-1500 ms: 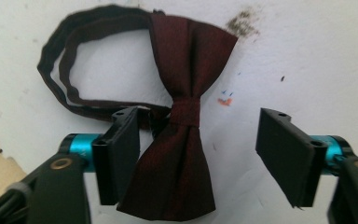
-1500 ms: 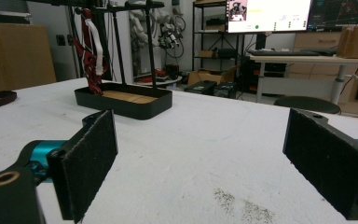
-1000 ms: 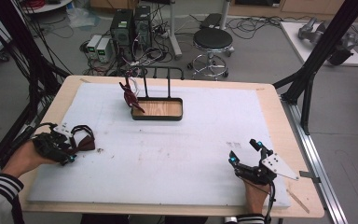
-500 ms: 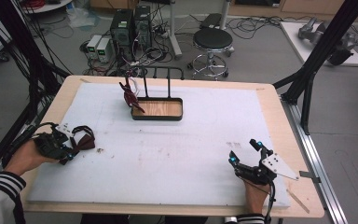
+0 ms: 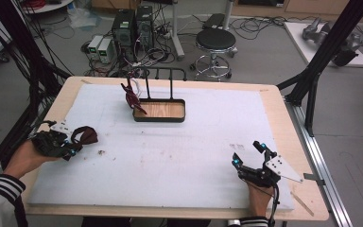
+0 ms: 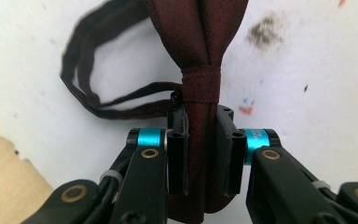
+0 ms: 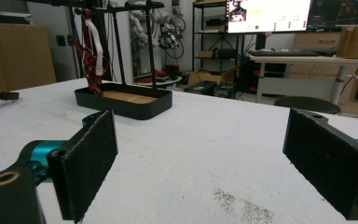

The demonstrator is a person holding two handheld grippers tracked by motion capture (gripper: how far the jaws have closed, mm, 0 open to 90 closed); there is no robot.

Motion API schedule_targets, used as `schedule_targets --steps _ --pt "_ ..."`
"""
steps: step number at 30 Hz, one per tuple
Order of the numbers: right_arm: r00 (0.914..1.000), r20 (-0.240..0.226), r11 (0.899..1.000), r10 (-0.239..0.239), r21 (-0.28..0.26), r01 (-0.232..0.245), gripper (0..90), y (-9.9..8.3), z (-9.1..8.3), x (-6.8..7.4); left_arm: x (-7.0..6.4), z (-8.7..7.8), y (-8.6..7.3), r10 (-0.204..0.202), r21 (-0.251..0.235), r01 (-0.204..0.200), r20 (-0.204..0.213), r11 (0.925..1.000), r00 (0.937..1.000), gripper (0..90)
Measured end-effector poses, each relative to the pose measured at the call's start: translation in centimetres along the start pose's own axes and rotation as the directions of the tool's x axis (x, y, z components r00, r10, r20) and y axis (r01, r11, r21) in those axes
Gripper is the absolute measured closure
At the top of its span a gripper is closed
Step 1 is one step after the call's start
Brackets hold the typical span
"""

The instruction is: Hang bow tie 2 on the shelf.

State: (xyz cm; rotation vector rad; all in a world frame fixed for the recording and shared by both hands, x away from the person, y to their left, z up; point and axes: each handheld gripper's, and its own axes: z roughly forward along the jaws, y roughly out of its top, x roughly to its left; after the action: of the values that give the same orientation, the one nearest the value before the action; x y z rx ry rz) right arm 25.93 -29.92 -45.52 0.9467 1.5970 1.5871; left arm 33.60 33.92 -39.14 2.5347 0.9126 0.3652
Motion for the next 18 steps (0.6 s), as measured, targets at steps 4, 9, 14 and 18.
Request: schedule_targets --steps 4,9,14,18 --pt "1.0000 0.000 1.000 0.002 0.001 -0.002 9.1 0.0 0.0 0.0 0.0 -0.4 0.3 0.001 -0.045 -0.002 -0.014 0.9990 0.9999 76.9" --pt "1.0000 0.000 1.000 0.001 0.001 -0.001 9.1 0.0 0.0 0.0 0.0 -1.2 0.8 -0.017 -0.133 0.015 -0.020 0.9911 0.9996 76.9" --pt "1.0000 0.000 1.000 0.000 0.000 0.000 9.1 0.0 0.0 0.0 -0.5 -1.8 1.6 -0.021 -0.213 0.023 0.011 0.9769 0.9997 76.8" --pt "1.0000 0.001 1.000 -0.001 0.001 0.001 9.1 0.0 0.0 0.0 -0.9 -2.2 2.3 -0.009 -0.267 0.014 0.021 0.9636 0.9997 76.8"
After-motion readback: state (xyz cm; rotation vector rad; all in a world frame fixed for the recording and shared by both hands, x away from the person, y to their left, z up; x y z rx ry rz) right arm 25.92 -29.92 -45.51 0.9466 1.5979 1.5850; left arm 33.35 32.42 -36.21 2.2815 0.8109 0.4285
